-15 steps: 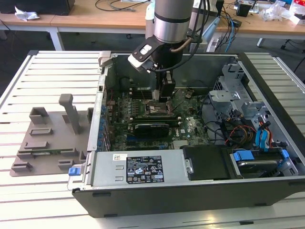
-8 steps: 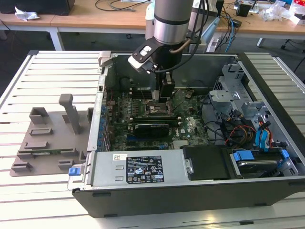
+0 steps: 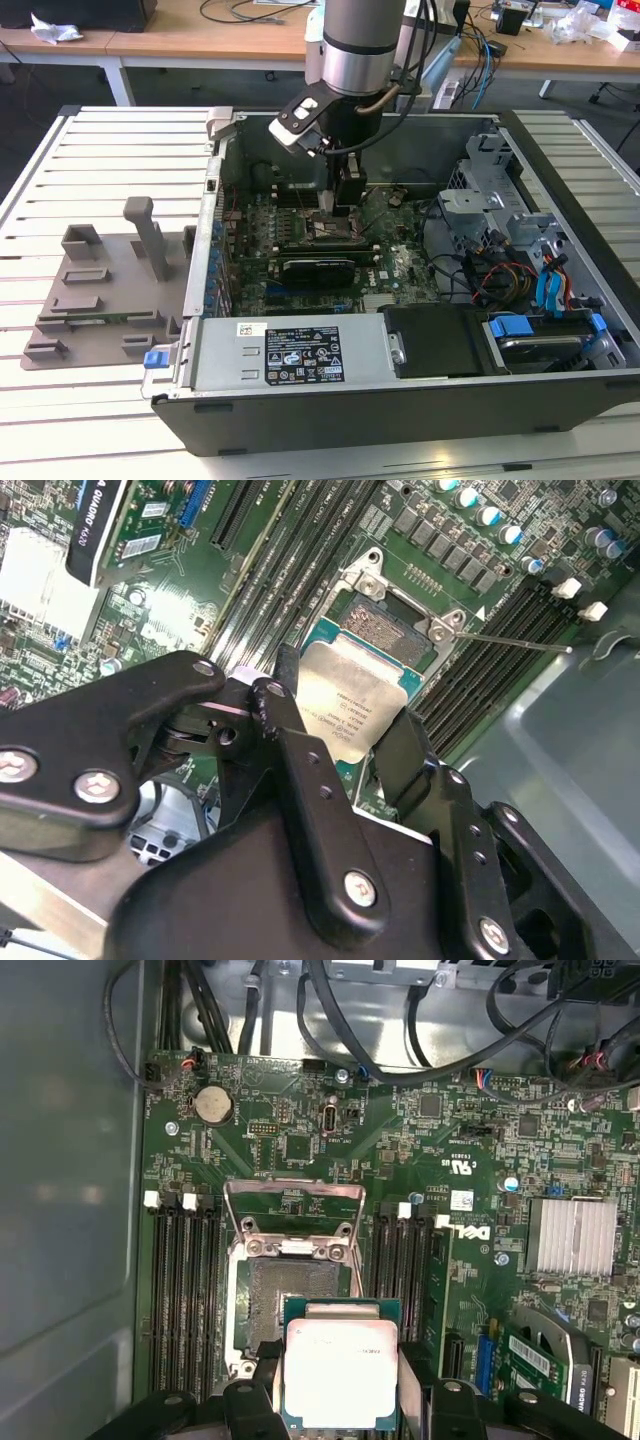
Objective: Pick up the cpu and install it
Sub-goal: 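Place the cpu into insertion slot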
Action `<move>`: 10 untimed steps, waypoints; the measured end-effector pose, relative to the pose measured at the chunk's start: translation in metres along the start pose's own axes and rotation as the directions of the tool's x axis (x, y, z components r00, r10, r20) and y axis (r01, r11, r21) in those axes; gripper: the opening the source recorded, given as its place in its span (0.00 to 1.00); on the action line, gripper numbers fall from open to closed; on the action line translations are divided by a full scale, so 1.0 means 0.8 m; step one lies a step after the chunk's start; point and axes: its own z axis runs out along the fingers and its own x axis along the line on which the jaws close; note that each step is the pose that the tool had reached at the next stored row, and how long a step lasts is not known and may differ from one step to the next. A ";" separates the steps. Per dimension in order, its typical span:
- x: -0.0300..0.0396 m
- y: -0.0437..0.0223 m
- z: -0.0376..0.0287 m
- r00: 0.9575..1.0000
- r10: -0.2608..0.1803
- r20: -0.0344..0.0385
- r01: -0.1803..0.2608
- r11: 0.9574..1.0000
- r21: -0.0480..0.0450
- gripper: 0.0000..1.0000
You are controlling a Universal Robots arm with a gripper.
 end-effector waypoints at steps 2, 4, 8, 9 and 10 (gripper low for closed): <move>0.0001 0.0000 0.0016 1.000 0.000 0.000 0.000 1.000 0.000 0.55; 0.0001 0.0001 0.0032 1.000 0.000 0.000 0.000 1.000 0.000 0.55; 0.0008 0.0001 0.0067 1.000 0.000 0.000 0.000 1.000 0.000 0.55; 0.0033 0.0003 0.0081 1.000 0.000 0.000 0.000 1.000 0.000 0.55; 0.0053 0.0005 0.0091 1.000 0.000 0.000 0.000 1.000 0.000 0.55</move>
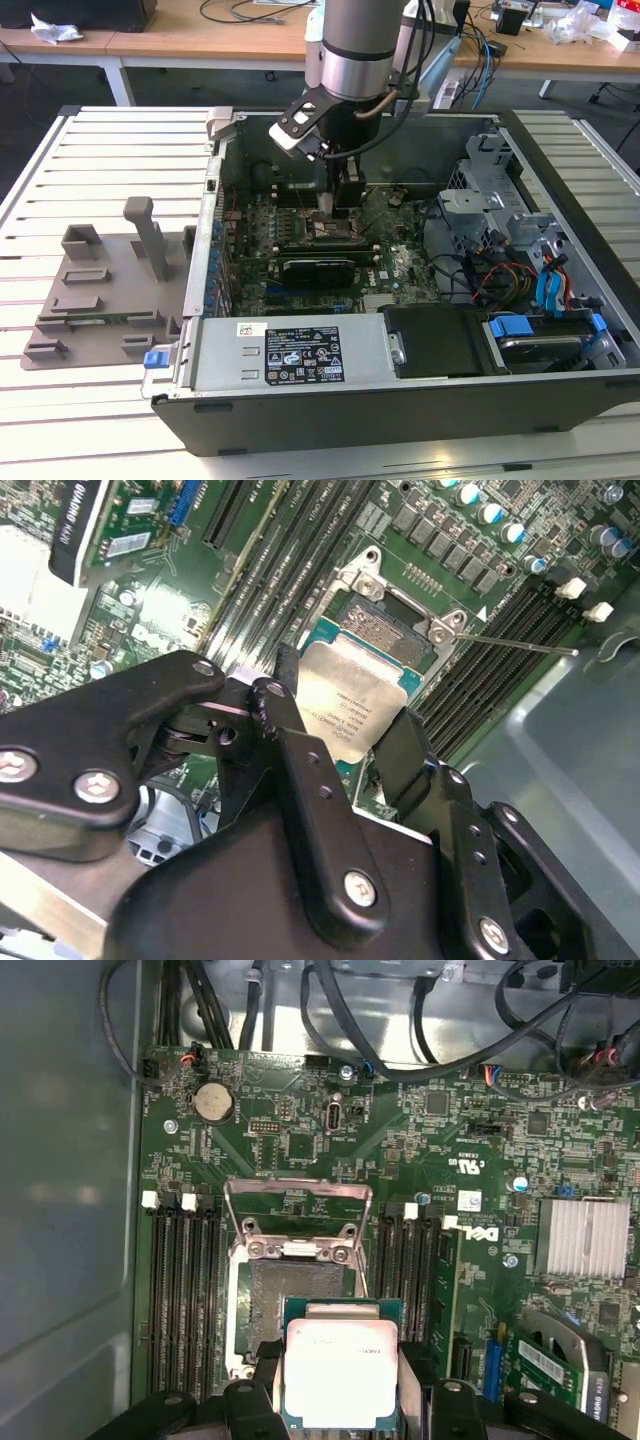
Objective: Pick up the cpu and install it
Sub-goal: 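Place the cpu into insertion slot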
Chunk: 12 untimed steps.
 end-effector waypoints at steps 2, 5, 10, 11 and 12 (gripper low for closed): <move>0.0034 0.0002 0.0024 1.000 0.000 0.000 0.000 1.000 0.000 0.55; 0.0059 0.0005 0.0070 1.000 0.000 0.000 0.000 1.000 0.000 0.55; 0.0061 0.0006 0.0124 1.000 0.000 0.000 0.000 1.000 0.000 0.55; 0.0061 0.0006 0.0133 1.000 0.000 0.000 0.000 1.000 0.000 0.55; 0.0061 0.0006 0.0139 1.000 0.000 0.000 0.000 1.000 0.000 0.55</move>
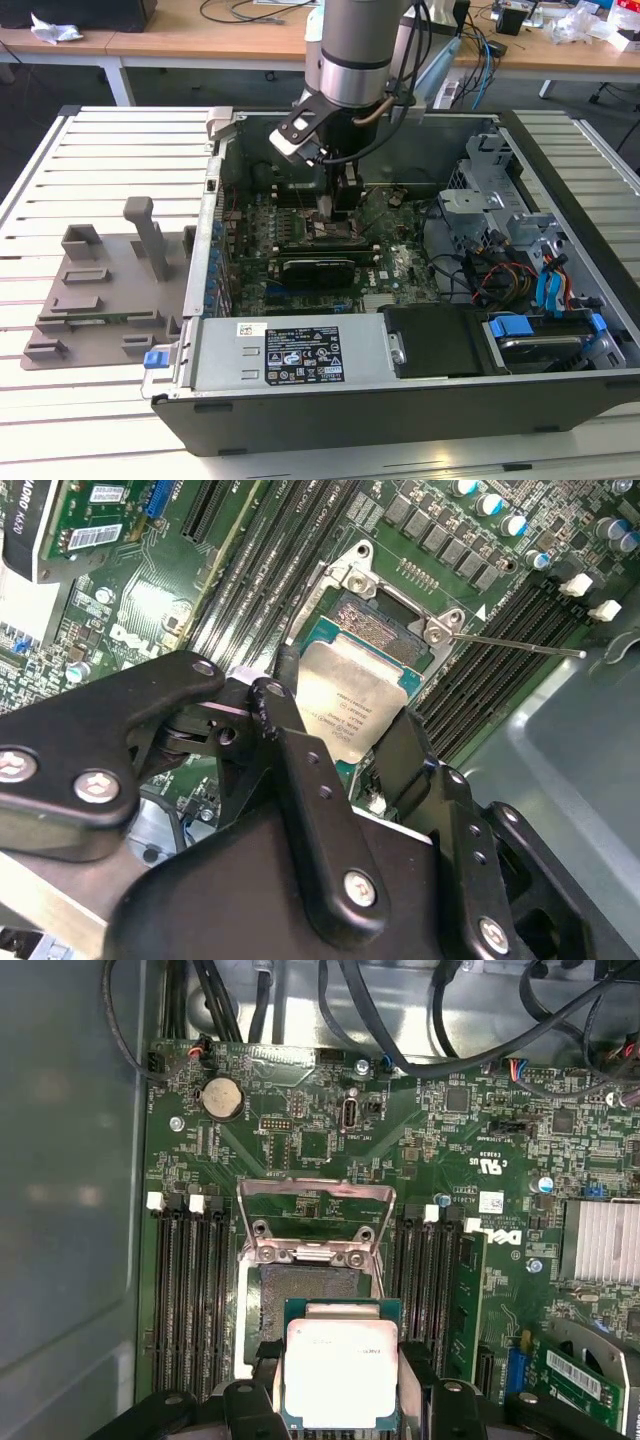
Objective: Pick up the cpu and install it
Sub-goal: 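Place the cpu into insertion slot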
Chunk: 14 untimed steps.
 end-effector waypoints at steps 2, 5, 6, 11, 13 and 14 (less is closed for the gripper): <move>0.0000 0.0000 0.0015 1.000 0.000 0.000 0.000 1.000 0.000 0.55; 0.0001 0.0001 0.0029 1.000 0.000 0.000 0.000 1.000 0.000 0.55; 0.0001 0.0001 0.0035 1.000 0.000 0.000 0.000 1.000 0.000 0.55; 0.0002 0.0002 0.0073 1.000 0.000 0.000 0.000 1.000 0.000 0.55; 0.0002 0.0002 0.0088 1.000 0.000 0.000 0.000 1.000 0.000 0.55; 0.0003 0.0002 0.0097 1.000 0.000 0.000 0.000 1.000 0.000 0.55</move>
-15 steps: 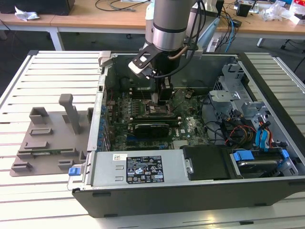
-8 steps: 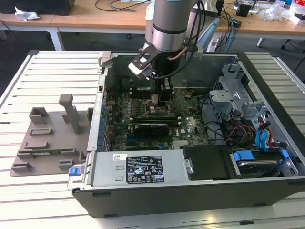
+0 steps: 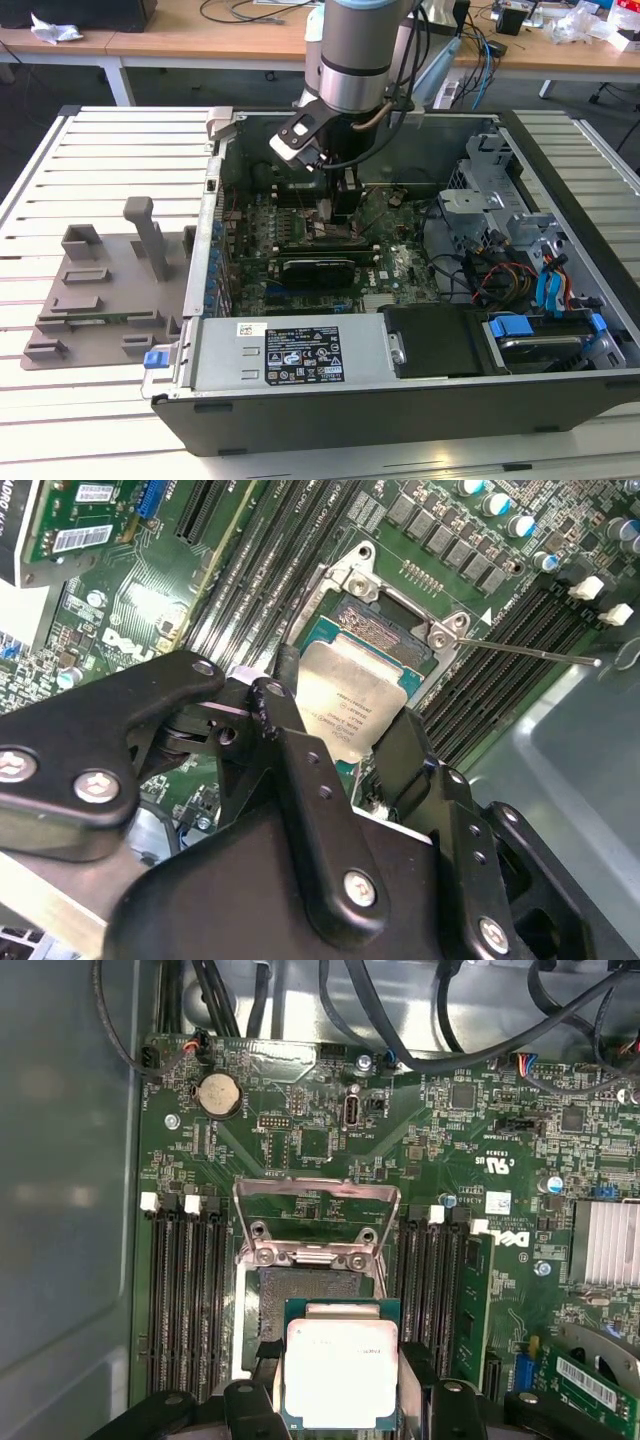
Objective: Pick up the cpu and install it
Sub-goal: 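Place the cpu into insertion slot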
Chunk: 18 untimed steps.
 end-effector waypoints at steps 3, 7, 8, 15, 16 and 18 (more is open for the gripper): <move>0.0001 0.0000 0.0025 1.000 0.030 -0.001 -0.030 1.000 0.001 0.55; 0.0002 0.0002 0.0042 0.999 0.054 -0.001 -0.054 0.999 0.001 0.55; 0.0004 0.0002 0.0056 0.999 0.054 -0.001 -0.054 0.999 0.001 0.55; 0.0051 0.0006 0.0126 0.999 0.054 -0.001 -0.054 0.999 0.001 0.55; 0.0054 0.0006 0.0132 0.999 0.054 -0.001 -0.054 0.999 0.001 0.55; 0.0060 0.0006 0.0150 0.999 0.054 -0.001 -0.054 0.999 0.001 0.55</move>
